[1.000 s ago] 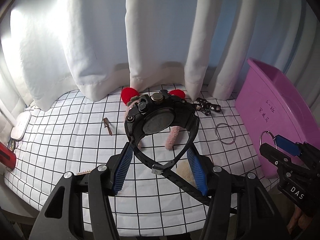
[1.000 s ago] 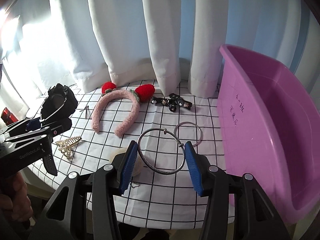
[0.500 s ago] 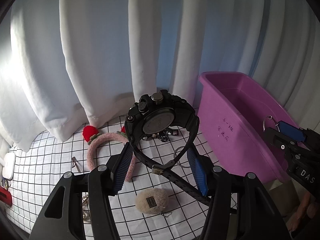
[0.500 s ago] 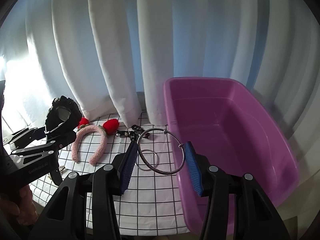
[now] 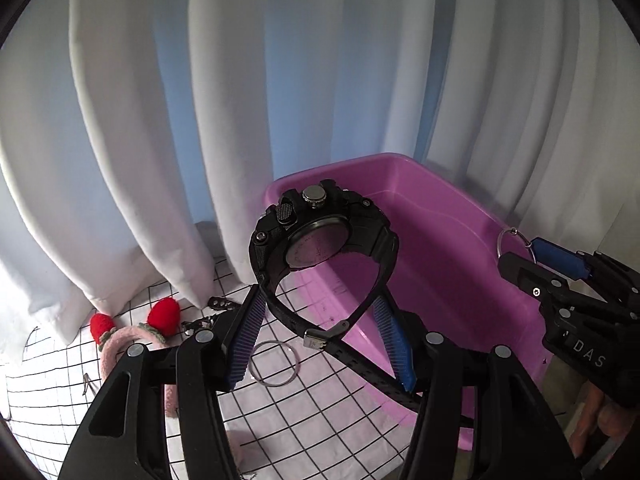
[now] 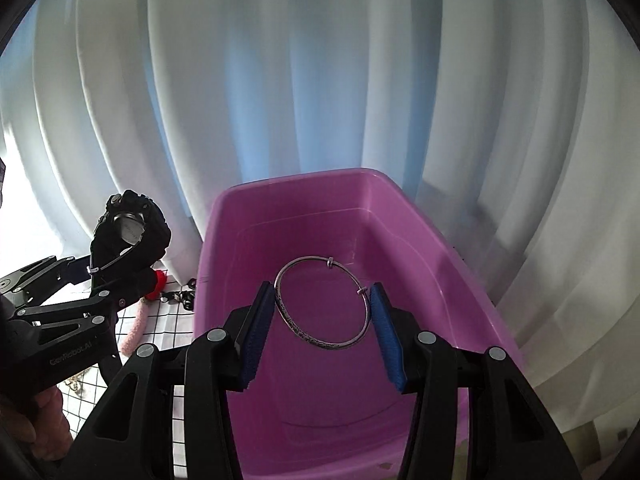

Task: Organize jewelry
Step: 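Carry the watch and bangle over the pink tub and open both tools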

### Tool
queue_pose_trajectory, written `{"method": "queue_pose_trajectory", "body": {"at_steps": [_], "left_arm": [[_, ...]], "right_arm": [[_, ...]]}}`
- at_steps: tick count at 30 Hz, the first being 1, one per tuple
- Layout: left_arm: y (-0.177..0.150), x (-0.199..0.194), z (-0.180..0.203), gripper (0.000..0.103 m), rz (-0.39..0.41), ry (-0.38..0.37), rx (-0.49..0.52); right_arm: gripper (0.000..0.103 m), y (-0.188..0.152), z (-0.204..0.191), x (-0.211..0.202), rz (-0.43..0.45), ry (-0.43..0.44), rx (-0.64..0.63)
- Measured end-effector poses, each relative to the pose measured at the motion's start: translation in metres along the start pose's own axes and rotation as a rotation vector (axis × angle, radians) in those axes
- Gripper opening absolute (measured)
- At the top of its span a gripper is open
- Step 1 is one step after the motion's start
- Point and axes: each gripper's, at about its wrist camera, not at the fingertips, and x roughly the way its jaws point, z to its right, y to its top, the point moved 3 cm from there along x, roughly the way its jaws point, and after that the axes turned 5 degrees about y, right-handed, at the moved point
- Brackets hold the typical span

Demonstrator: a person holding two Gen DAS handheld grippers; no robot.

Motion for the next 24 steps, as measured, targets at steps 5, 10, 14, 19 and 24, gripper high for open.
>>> {"method": "queue_pose_trajectory", "body": {"at_steps": [5,10,14,19,24], "left_arm": [[0.01,0.019,0.031,0.055,-0.018,-0.027,0.027],[0.017,0.036,0.056,0.055,-0.037,-0.038,0.047],[0.018,0.048,0.069,0.055,-0.055,-0.052,0.054],[0.015,0.063,0.075,0.055,-0.1,-0.046,0.051],[0.01,0.074,0.076,0.057,-0.149,-0.039,0.042]], "right_arm": [[0.047,-0.005,0.024,0.01,-0.021,-0.008,0.023],[0.047,-0.01,0.041,0.022,-0.046,-0.014,0.044],[0.047,-0.015,0.053,0.031,-0.074,-0.021,0.058],[0.047,-0.022,0.065,0.044,-0.105,-0.019,0.08],[0.047,-0.027,0.069,0.051,-0.127,-0.018,0.083]]}}
